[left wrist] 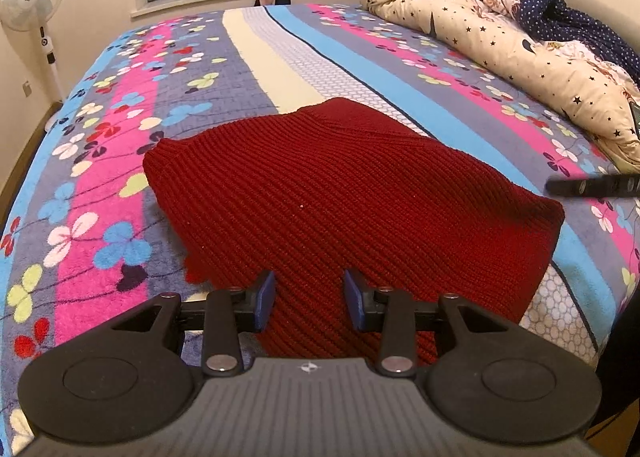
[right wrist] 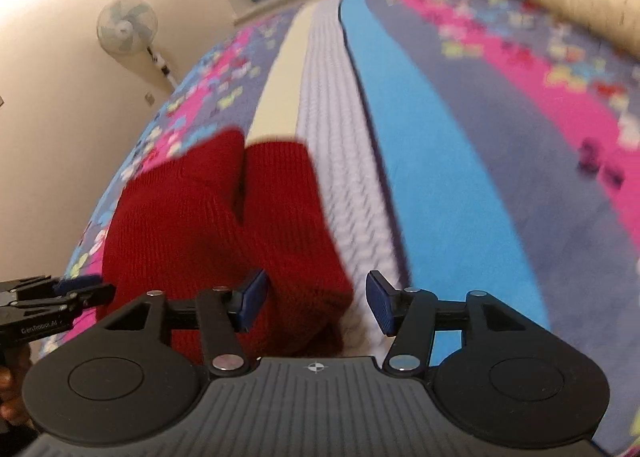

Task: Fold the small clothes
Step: 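Open the right gripper and release the sweater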

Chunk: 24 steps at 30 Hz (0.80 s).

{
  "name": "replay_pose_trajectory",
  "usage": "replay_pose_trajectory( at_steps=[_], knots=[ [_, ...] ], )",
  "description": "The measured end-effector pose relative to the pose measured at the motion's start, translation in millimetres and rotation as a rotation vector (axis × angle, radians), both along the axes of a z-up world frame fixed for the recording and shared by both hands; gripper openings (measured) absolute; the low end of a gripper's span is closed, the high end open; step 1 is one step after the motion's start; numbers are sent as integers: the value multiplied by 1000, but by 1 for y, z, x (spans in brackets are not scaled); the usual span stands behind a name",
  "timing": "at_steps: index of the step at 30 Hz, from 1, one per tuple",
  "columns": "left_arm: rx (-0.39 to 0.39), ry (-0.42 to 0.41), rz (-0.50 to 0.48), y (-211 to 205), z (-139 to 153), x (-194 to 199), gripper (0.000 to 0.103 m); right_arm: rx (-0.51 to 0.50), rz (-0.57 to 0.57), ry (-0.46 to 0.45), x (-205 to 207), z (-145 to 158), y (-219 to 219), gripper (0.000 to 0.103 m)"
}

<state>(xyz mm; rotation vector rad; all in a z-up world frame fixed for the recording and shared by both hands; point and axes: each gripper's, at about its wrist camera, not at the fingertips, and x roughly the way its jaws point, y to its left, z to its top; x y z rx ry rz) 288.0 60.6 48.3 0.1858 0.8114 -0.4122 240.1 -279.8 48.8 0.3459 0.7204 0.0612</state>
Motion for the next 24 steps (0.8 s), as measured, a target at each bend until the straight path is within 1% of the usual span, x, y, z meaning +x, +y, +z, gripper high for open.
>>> replay_pose_trajectory(
  at_steps=[2, 5, 9, 11, 14, 17, 18, 20, 22, 24],
  knots=[
    [0, 0, 1, 0, 0, 0, 43, -48, -27, -67, -4, 11, -2, 57],
    [-1, 1, 3, -1, 0, 0, 43, -38, -11, -118, 1, 23, -5, 57],
    [0, 0, 5, 0, 0, 0, 43, 34, 112, -128, 24, 37, -5, 57],
    [2, -2, 6, -1, 0, 0, 43, 42, 193, -129, 40, 42, -2, 57],
    [6, -7, 7, -1, -1, 0, 44, 50, 275, -100, 69, 40, 6, 58],
    [7, -10, 7, -1, -1, -1, 44, 74, 309, -55, 94, 21, 14, 60],
    [9, -12, 6, -1, -1, -1, 44, 97, 315, -33, 100, 13, 17, 60],
    [12, -17, 2, -2, -1, -2, 45, 169, 313, 50, 115, -6, 19, 60],
    [13, -21, -4, -1, -1, -2, 46, 268, 311, 89, 128, -16, 19, 60],
    [15, -25, -7, -1, -1, -2, 47, 283, 317, 104, 135, -22, 24, 60]
  ],
)
